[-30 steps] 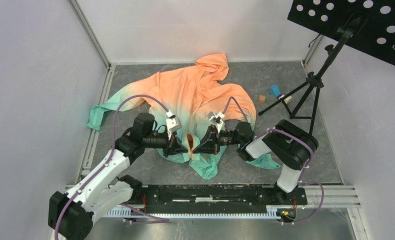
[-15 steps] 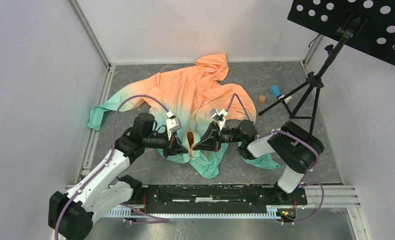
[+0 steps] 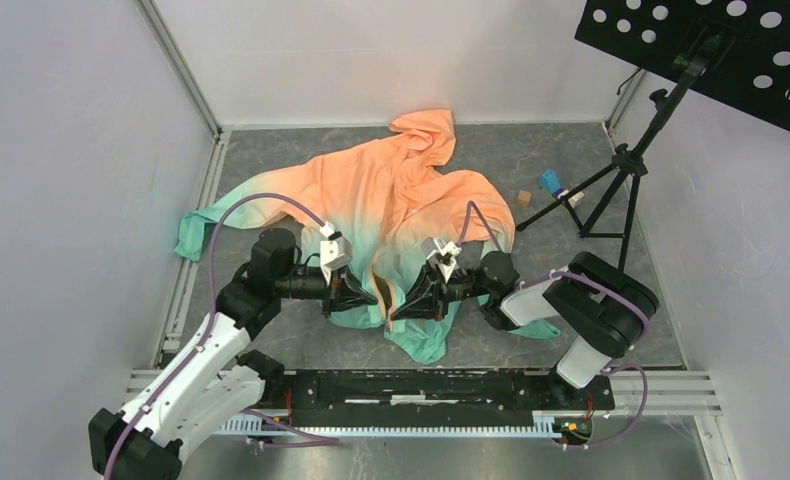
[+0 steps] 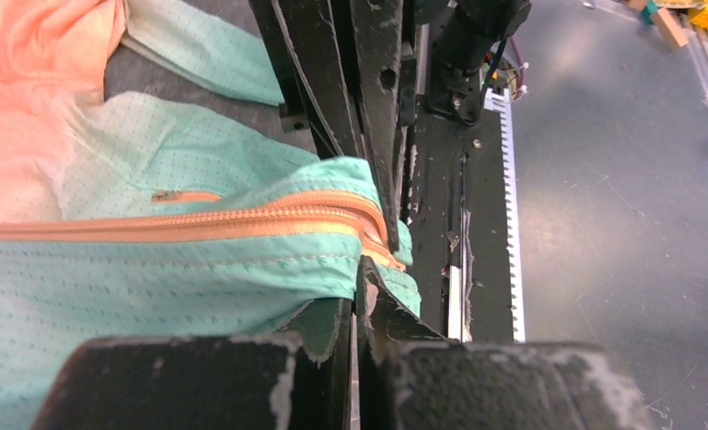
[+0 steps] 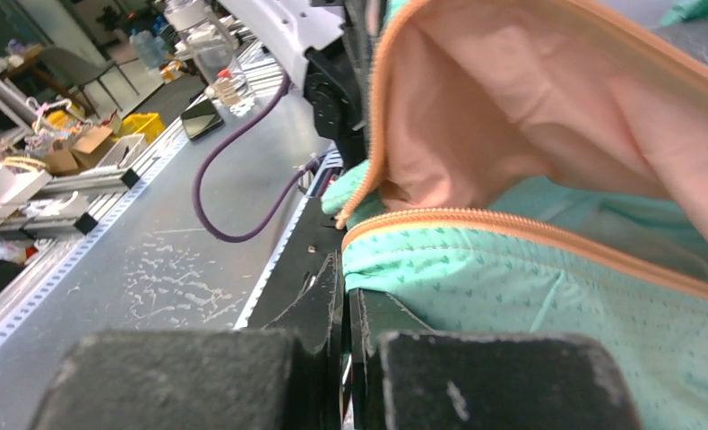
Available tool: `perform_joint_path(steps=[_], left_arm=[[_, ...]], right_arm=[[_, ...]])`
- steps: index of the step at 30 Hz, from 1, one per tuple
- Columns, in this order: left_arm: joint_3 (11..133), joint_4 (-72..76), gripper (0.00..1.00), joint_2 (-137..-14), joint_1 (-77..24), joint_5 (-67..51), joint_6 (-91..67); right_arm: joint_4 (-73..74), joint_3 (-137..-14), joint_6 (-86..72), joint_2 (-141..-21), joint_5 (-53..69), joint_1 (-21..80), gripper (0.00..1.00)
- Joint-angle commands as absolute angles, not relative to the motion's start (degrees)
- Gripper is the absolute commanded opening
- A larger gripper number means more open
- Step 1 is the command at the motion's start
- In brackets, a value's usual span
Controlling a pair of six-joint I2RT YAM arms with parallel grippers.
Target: Zip up the jacket
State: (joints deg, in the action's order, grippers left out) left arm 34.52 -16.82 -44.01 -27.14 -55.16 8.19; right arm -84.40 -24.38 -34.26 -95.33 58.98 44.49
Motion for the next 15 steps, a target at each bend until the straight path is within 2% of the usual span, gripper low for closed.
perform_joint_path(steps=[1, 15], left_arm=[[34.4, -12.5, 0.02, -43.5, -27.3, -60.4, 7.0], [33.0, -13.5, 0.02, -42.8, -27.3, -60.4, 9.0]], right_arm=[[-112.2, -24.3, -28.4, -93.0, 61.1, 46.5, 0.00], [-112.2, -25.9, -28.2, -90.6, 61.7, 46.1, 0.00]])
